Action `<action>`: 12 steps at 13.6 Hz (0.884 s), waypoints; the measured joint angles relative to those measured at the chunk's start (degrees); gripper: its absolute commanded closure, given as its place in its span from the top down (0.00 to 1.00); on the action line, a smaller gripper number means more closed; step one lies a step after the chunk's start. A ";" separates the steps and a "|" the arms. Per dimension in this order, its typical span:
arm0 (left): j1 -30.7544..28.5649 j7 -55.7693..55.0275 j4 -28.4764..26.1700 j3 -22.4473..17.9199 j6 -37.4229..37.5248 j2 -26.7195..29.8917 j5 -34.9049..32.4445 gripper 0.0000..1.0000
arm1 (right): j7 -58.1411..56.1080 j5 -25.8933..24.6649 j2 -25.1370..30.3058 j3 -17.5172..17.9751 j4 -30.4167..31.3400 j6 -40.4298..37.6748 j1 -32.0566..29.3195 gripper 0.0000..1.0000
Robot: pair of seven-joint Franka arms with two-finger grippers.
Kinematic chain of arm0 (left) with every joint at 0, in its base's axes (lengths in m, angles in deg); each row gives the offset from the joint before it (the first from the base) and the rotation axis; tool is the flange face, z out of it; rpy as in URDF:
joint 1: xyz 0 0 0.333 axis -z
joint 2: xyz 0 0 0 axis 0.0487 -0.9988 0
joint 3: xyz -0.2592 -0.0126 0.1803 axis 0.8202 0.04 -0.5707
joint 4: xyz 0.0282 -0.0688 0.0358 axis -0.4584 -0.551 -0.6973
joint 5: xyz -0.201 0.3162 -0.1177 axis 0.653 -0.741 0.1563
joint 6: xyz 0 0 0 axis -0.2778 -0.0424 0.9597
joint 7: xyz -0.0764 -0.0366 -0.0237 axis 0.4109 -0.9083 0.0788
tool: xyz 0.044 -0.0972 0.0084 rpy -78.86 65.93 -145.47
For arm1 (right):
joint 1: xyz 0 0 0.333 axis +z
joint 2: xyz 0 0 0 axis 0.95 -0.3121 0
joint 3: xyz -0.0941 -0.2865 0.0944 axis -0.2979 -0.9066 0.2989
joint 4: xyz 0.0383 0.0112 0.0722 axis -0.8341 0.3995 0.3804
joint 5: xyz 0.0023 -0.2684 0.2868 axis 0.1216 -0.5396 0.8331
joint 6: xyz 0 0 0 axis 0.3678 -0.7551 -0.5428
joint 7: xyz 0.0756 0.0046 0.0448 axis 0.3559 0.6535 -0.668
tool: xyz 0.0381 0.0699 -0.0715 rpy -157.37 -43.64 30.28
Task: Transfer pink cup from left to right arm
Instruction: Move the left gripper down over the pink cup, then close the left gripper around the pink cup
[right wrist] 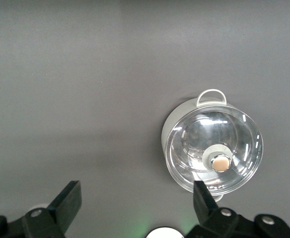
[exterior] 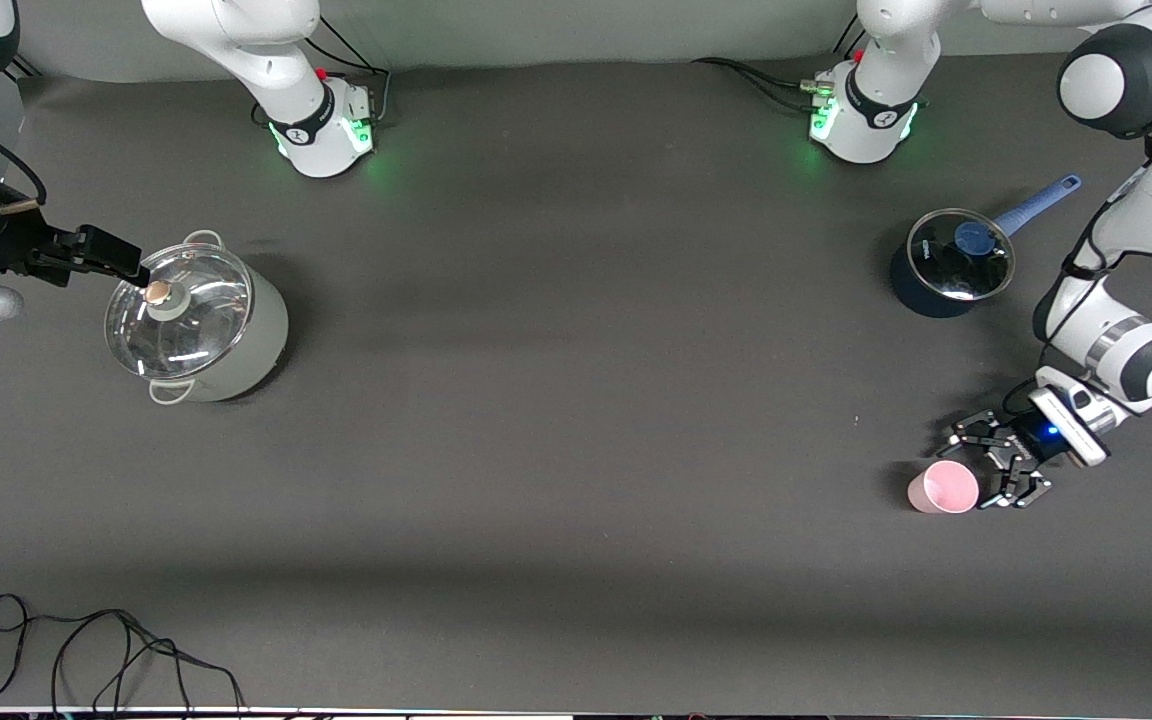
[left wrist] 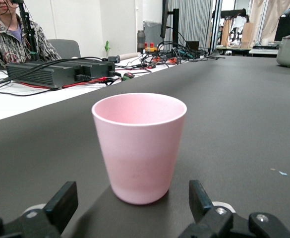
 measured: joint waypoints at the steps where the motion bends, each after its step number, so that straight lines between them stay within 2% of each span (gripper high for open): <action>1: 0.04 0.31 0.00 0.62 -0.43 -0.34 0.51 1.00 | 0.00 0.00 0.00 0.00 0.00 0.00 0.00 1.00; 6: 0.36 0.58 -0.02 3.98 -4.61 -0.60 2.27 0.99 | -0.01 0.00 0.00 0.00 0.00 0.00 0.00 1.00; 7: 0.44 0.59 -0.04 4.40 -5.08 -0.60 2.57 0.94 | -0.01 0.00 0.00 0.00 0.00 0.00 0.00 1.00; 9: 0.53 0.77 -0.06 5.02 -5.98 -0.60 3.17 0.67 | -0.01 0.00 0.00 0.00 0.00 0.00 0.00 1.00; 12: 0.55 1.01 -0.08 5.16 -6.07 -0.60 3.38 0.53 | -0.01 0.00 0.00 -0.01 0.00 0.00 0.00 1.00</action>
